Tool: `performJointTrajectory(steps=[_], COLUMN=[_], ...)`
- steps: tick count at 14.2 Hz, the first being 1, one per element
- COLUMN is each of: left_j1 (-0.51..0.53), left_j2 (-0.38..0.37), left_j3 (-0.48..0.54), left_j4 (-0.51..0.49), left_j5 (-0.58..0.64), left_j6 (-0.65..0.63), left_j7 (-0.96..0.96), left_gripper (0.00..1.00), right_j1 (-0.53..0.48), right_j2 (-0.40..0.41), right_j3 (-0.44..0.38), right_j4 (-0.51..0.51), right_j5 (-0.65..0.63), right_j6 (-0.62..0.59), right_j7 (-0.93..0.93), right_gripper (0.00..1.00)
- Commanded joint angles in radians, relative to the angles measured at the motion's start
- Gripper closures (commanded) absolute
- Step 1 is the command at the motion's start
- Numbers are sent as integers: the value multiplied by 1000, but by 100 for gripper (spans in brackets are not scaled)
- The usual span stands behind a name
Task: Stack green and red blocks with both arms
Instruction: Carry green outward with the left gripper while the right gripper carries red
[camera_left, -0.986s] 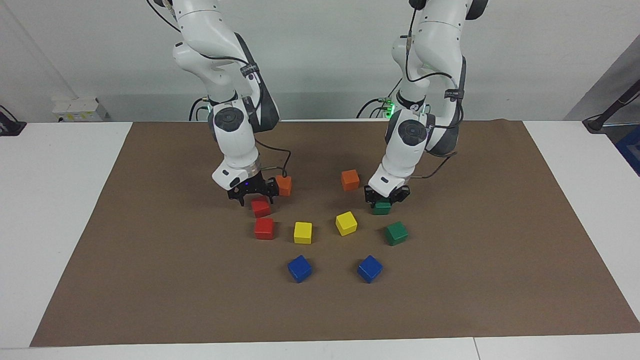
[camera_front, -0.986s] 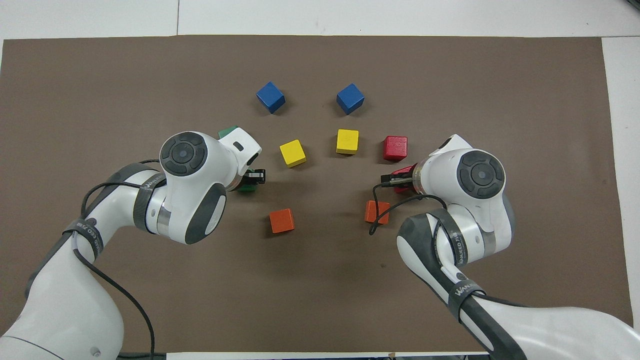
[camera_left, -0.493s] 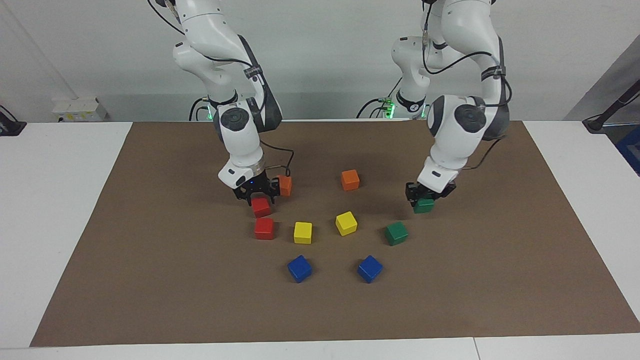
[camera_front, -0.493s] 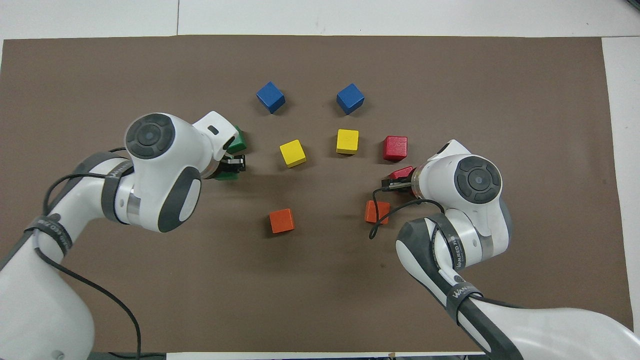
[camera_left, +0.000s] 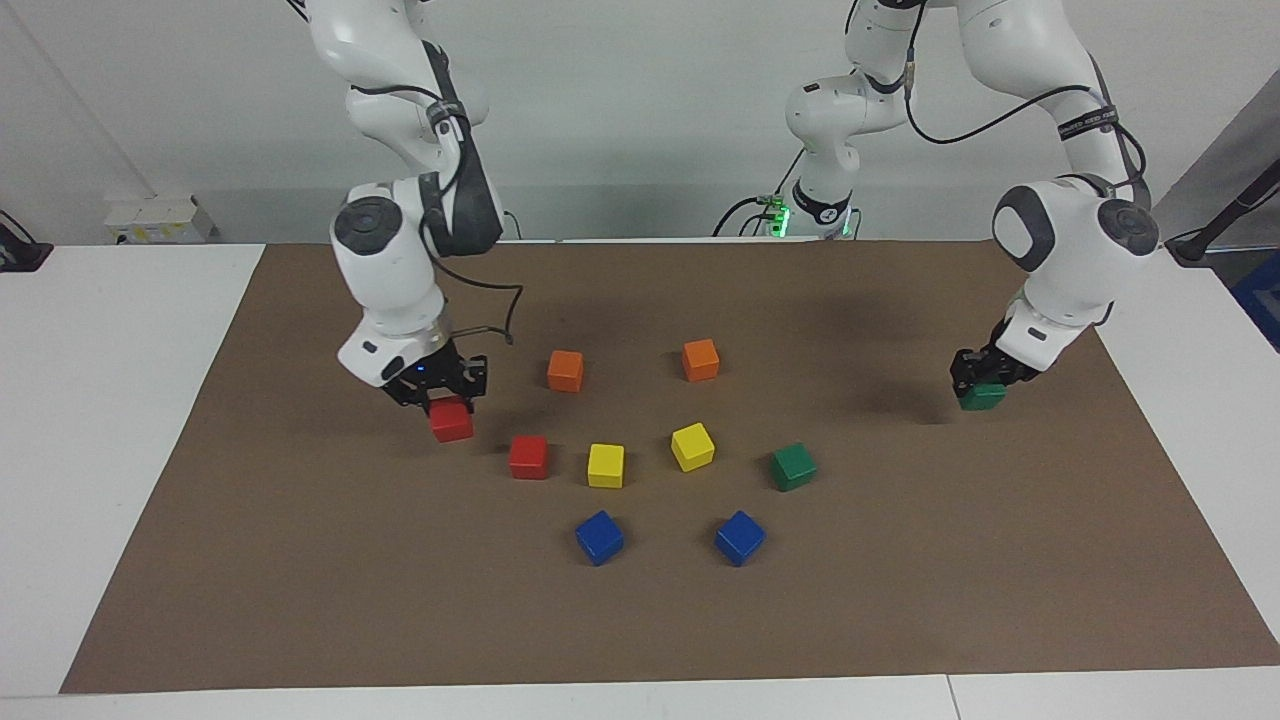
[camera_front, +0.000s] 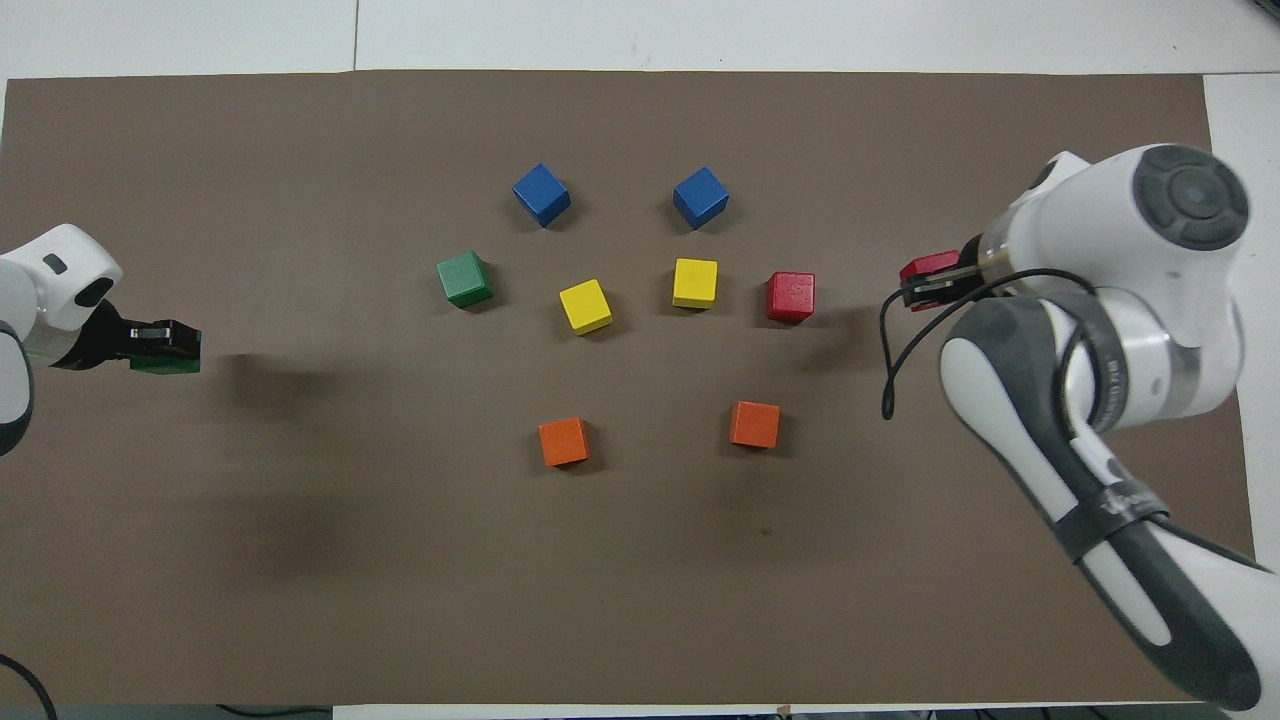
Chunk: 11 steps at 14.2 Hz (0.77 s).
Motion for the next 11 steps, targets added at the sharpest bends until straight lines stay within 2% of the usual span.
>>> performJointTrajectory(steps=[1, 4, 9, 11], left_j1=[46, 69, 74, 84], left_j2=[-14, 23, 44, 52], left_j3=[-16, -16, -16, -16], left_j4=[-52, -75, -130, -138], left_j5=[11, 11, 10, 10], left_j6=[62, 126, 227, 246], left_j7=[36, 92, 86, 84], left_gripper=[100, 100, 100, 100], right_j1=[-112, -181, -208, -213], right_j2=[18, 31, 51, 63], right_j3=[14, 14, 14, 14], right_j4=[-1, -37, -113, -119], right_j5=[-8, -8, -8, -6], right_j6=[19, 102, 221, 229], right_j7=[-137, -166, -169, -168], right_gripper=[100, 100, 100, 100])
